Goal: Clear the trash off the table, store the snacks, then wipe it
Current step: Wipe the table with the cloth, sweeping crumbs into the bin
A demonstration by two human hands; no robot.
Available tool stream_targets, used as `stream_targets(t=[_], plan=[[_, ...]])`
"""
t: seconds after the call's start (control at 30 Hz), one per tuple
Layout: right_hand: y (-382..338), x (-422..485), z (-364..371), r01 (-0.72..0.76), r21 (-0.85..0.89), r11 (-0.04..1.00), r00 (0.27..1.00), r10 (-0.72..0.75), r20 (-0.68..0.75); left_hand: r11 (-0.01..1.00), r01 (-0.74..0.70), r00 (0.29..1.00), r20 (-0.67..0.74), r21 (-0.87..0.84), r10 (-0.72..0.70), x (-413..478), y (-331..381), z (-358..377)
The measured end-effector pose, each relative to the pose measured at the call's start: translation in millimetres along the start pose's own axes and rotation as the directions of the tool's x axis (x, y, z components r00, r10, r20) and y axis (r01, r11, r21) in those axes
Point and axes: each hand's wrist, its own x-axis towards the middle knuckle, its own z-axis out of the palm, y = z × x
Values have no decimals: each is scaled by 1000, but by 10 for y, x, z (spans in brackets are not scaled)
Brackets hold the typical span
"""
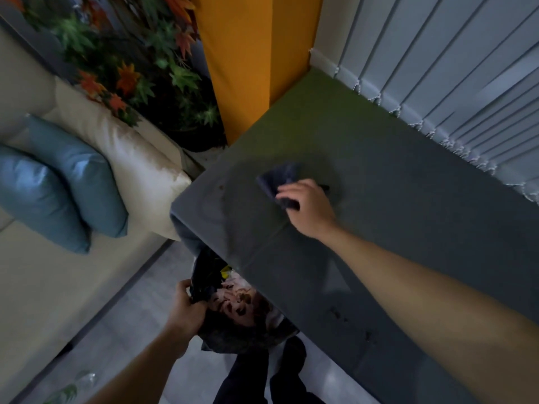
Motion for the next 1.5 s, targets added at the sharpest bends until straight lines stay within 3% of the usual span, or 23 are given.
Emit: stream_targets(t=[0.1,0.13,0.2,0.27,0.33,0.4,0.47,0.53,0.6,0.67,0.73,0.8,0.83,0.9,0.93,0.97,1.0,1.1,1.2,1.3,1.33,1.4,1.5], plan=[[-39,-274,-65,124,106,987,985,-135,105,1000,11,1000,7,-5,-10,-41,-17,46],[10,-344,-121,120,93,988,991,-125,52,1000,10,1000,6,-6,-10,-60,-24,65],[196,-457,-281,-16,85,996,976,34,-215,1000,8,1000,8,-17,-8,-109,-41,106],[464,-579,-505,-264,119,957,817,287,-501,1000,8,1000,14,-24,-8,-162,-65,146],[785,-733,-768,-523,151,839,600,488,-634,1000,3,1000,16,-19,-3,-221,-92,199],[1071,-939,-994,-732,209,649,398,656,-642,1000,-9,1000,20,-14,10,-290,-116,269],[1200,-1157,-1083,-826,241,509,300,760,-577,1000,-22,999,30,-11,22,-361,-142,347],[1146,-1329,-1015,-826,191,530,373,768,-521,999,-28,999,35,-19,29,-426,-175,424],[966,-1437,-881,-723,93,684,563,663,-494,999,-32,999,31,-24,33,-490,-209,506],[725,-1505,-717,-500,13,866,791,462,-400,999,-35,999,26,-31,36,-555,-244,580],[506,-1564,-599,-260,22,965,934,257,-250,998,-43,999,15,-45,43,-613,-277,646],[417,-1586,-577,-186,34,982,951,189,-246,997,-48,999,8,-63,49,-664,-301,689],[428,-1577,-571,-235,35,971,921,234,-311,996,-51,999,5,-70,51,-690,-310,697],[443,-1544,-582,-480,90,873,784,473,-401,995,-56,998,3,-78,56,-738,-333,692],[410,-1530,-561,-590,99,802,723,578,-377,995,-59,998,3,-82,59,-759,-348,683],[340,-1524,-517,-627,73,775,717,612,-334,994,-64,998,-1,-85,64,-776,-363,674],[249,-1527,-453,-587,31,809,770,570,-286,994,-69,998,-9,-88,69,-788,-377,665],[-74,-1632,-229,-287,-18,958,956,285,-68,992,-71,997,-29,-106,68,-807,-428,647],[-310,-1838,-35,-61,10,998,991,59,120,991,-74,996,-47,-113,69,-804,-477,614],[-436,-2014,29,103,184,978,958,-147,246,988,-72,996,-63,-133,64,-784,-533,577],[-465,-2040,14,132,244,961,952,-191,239,987,-74,996,-68,-139,65,-780,-553,564],[-484,-2005,-16,145,284,948,981,-175,84,987,-77,995,-72,-139,68,-780,-573,530],[-420,-1796,-46,-98,195,976,975,134,-177,988,-66,995,-82,-140,55,-778,-589,465]])
